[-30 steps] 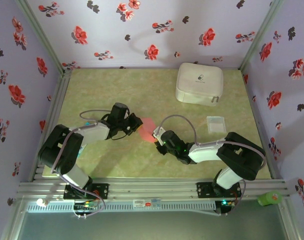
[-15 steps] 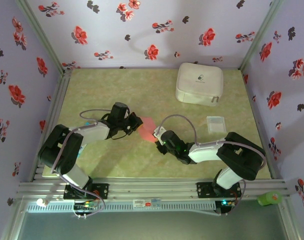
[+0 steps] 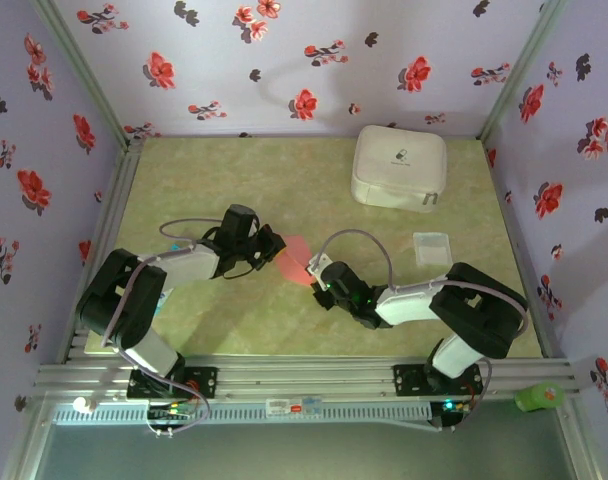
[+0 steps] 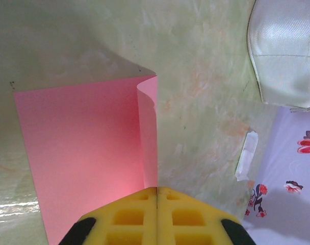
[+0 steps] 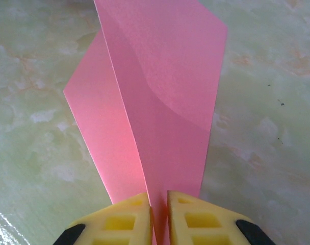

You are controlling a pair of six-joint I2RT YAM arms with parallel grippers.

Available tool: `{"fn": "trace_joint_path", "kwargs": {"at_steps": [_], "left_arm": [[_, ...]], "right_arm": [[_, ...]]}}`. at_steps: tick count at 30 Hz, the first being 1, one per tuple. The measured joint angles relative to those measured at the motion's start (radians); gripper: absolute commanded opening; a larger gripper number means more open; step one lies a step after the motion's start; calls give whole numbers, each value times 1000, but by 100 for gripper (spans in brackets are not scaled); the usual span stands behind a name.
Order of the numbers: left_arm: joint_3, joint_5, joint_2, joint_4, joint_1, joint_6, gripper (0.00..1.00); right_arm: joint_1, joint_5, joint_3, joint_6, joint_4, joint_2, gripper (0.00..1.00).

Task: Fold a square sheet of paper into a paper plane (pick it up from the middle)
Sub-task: Fourth fold the wing at the center of the table.

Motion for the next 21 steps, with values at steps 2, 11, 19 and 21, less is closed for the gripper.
{"fn": "trace_joint_path", "kwargs": {"at_steps": [2, 11, 19, 21], "left_arm": [[0, 0, 0, 0, 0, 0, 2], [0, 0, 0, 0, 0, 0, 1], [0, 4, 0, 0, 0, 0, 1], [0, 4, 0, 0, 0, 0, 1]], "right_arm": [[0, -1, 0, 0, 0, 0, 19], [0, 0, -7, 13, 10, -24, 20], [0, -5, -16, 20, 14, -21, 15], [0, -10, -16, 20, 14, -21, 14]]}}
